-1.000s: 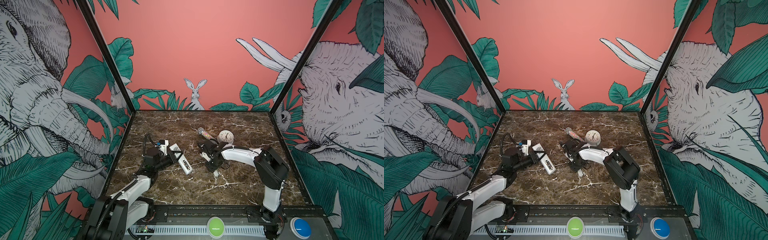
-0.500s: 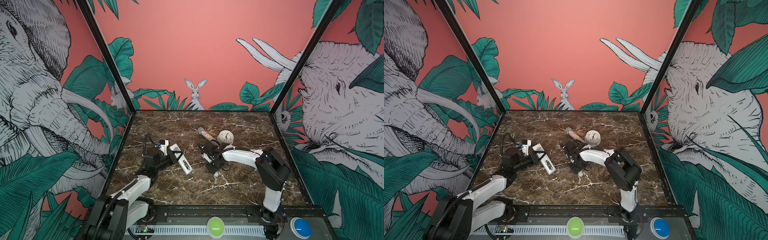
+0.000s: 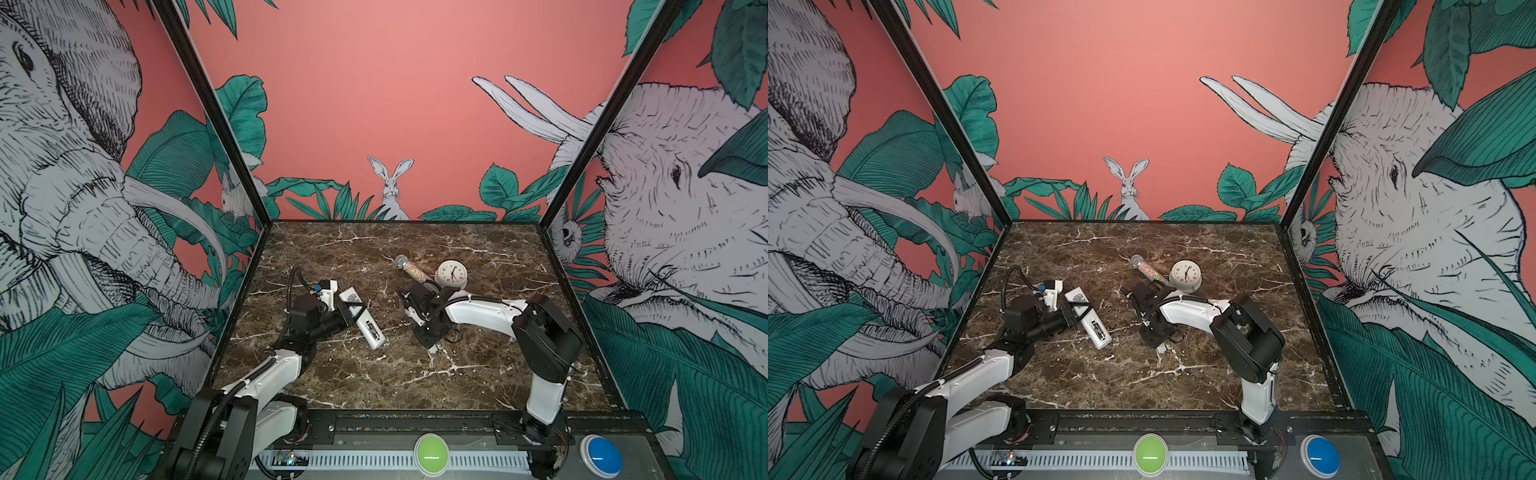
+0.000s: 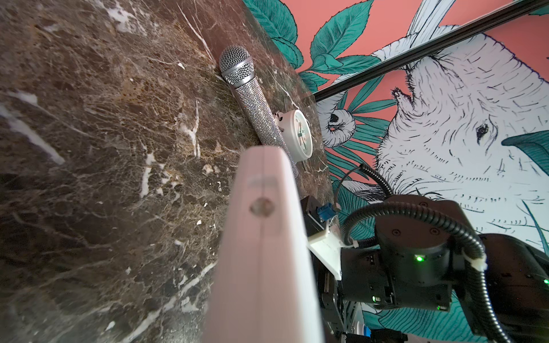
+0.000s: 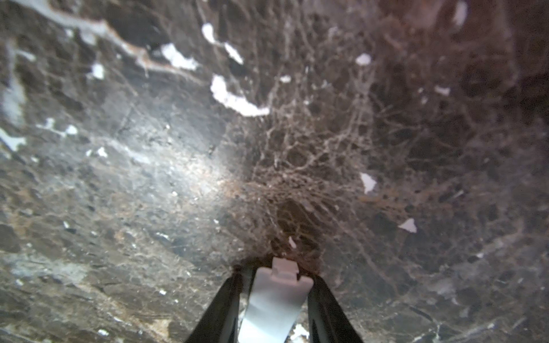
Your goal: Load the batteries into the remote control
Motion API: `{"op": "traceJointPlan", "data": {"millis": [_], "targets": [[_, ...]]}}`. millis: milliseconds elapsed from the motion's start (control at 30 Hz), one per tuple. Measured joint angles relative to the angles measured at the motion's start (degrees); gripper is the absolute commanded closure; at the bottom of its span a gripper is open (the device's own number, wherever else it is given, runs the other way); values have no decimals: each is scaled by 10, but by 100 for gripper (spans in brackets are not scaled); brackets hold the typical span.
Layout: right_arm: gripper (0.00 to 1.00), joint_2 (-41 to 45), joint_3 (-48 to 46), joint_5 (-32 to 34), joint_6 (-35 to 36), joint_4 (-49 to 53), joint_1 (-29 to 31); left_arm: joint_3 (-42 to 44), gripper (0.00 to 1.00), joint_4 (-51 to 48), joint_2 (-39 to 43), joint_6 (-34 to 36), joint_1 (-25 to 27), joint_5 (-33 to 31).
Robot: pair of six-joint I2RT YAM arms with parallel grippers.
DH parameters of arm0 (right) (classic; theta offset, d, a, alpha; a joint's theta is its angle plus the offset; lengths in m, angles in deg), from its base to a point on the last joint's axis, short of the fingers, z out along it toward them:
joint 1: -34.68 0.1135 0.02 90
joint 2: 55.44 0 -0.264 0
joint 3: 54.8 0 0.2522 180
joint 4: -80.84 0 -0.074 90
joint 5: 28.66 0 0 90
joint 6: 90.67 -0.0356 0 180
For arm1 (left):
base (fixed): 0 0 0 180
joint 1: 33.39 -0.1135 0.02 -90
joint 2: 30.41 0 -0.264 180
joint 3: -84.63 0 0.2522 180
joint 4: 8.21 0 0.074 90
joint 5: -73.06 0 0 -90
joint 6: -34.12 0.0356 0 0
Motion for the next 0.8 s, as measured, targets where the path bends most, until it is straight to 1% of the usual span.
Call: {"op": "traceJointPlan", "data": {"millis": [133,233,433,667,800], "targets": [[61,-1,2,-2,0,0,0,0,100,0,0,0,0,0],[58,-1,2,-3,0,0,0,0,100,0,0,1,0,0],[59,-3,4,-3,-3,1,0,0,100,0,0,2,0,0],[64,-4,5,-2,-4,1,0,0,100,0,0,2,0,0],[70,-4,5,-2,-4,-1,0,2,100,0,0,2,0,0]]}}
